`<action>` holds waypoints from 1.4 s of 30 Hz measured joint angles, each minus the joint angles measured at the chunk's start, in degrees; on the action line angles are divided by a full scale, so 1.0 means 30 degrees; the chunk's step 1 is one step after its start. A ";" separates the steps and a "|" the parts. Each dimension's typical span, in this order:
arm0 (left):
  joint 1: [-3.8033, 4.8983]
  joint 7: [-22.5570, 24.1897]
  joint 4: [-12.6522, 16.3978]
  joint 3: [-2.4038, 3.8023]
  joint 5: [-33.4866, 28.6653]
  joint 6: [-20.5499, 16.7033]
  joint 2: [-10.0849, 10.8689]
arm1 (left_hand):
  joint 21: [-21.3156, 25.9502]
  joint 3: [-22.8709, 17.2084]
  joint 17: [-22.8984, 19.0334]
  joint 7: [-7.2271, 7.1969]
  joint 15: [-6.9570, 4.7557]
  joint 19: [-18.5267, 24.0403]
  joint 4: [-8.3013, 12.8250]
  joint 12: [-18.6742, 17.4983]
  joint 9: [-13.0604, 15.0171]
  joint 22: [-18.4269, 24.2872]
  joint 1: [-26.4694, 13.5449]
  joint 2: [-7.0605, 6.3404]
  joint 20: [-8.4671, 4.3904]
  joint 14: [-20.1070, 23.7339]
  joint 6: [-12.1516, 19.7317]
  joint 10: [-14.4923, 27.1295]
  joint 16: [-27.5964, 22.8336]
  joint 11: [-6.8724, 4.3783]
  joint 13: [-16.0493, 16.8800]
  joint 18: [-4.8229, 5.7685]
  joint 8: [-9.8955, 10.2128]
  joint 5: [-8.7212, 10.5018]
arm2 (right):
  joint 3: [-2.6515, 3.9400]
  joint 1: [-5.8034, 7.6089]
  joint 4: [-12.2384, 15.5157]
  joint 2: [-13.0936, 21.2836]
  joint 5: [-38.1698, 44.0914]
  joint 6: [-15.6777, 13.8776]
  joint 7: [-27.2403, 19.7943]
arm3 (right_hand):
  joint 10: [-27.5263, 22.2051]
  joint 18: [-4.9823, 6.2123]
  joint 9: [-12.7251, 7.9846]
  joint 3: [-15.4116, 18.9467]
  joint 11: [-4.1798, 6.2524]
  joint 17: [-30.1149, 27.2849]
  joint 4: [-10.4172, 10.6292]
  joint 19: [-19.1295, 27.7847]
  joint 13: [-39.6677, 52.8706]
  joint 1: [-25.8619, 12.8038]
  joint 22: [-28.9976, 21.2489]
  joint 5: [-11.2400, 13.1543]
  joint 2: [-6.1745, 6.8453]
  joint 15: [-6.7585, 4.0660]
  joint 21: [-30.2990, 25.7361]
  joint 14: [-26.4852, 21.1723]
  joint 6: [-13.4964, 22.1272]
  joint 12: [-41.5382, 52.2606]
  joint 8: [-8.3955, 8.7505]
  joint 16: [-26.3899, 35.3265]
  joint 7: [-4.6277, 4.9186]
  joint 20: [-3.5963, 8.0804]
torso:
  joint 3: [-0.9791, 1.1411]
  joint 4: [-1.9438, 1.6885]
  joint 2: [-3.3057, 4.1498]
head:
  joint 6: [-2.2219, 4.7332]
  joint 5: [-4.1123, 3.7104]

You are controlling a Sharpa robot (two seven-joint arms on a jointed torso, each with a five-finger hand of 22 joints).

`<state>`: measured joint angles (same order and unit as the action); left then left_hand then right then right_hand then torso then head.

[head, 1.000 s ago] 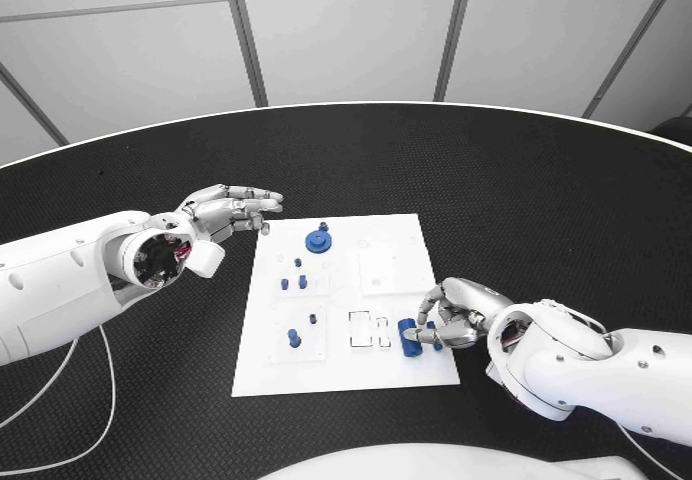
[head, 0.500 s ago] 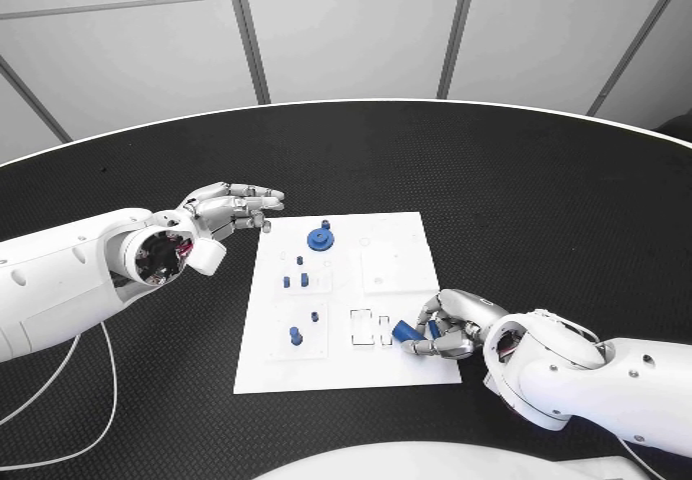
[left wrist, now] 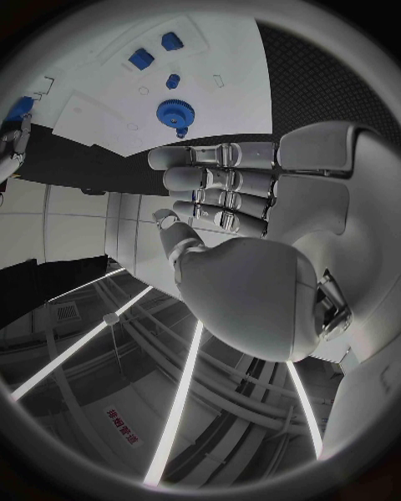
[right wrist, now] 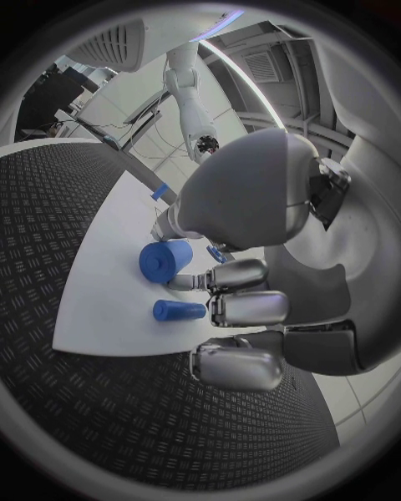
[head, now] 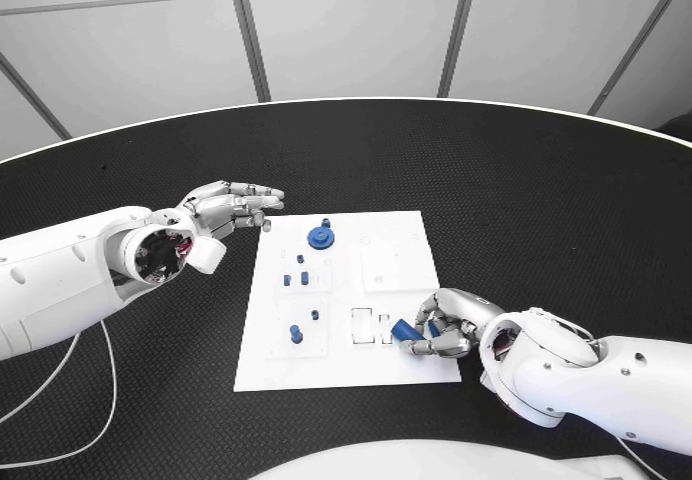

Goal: Assemble the parts on the task board

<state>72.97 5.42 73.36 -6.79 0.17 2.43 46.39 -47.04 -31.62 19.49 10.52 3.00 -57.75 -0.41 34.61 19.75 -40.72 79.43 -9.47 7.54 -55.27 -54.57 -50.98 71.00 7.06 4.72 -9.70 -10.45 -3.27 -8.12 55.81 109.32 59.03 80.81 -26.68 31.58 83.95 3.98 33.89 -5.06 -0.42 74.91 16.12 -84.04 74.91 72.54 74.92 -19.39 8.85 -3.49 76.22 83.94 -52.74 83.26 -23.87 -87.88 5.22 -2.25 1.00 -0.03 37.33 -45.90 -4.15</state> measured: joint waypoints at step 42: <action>0.0002 -0.0019 -0.0051 0.0000 0.0000 -0.0004 -0.0221 | 0.0073 -0.0003 0.0000 0.0000 0.0000 0.0000 -0.0104 0.0000 0.0014 0.0040 -0.0085 0.0085 0.0000 0.0000 0.0000 0.0000 0.0000 0.0000 0.0010 -0.0002 0.0000 0.0000 | 0.0072 0.0012 0.0462 -0.1311 -0.0369 -0.2242 -0.0637 | 0.0056 -0.0294 -0.0382 -0.5610 0.0612 0.0009 0.0706 0.0064 0.0008 -0.0895 -0.0003 -0.1869 0.0652 -0.0553 0.0774 0.0001 -0.0607 0.0256 0.0336 -0.0227 0.0276 0.0482 | -0.0084 -0.0115 0.0059 | 0.0300 0.0081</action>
<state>72.97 5.37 73.21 -6.79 0.17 2.41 45.72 -46.82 -31.63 19.49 10.52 3.00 -57.75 -0.72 34.61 19.79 -40.60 79.17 -9.21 7.54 -55.27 -54.57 -50.98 71.00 7.06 4.75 -9.70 -10.45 -3.27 -7.90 55.84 110.70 55.09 79.71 -33.41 29.67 84.12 3.10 32.74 -21.89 1.42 74.93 18.24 -83.85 74.93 69.85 74.91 -25.00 10.80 -5.15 78.54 83.95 -54.57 84.02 -22.86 -88.56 6.05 -0.80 0.75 -0.37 37.50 -45.00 -3.91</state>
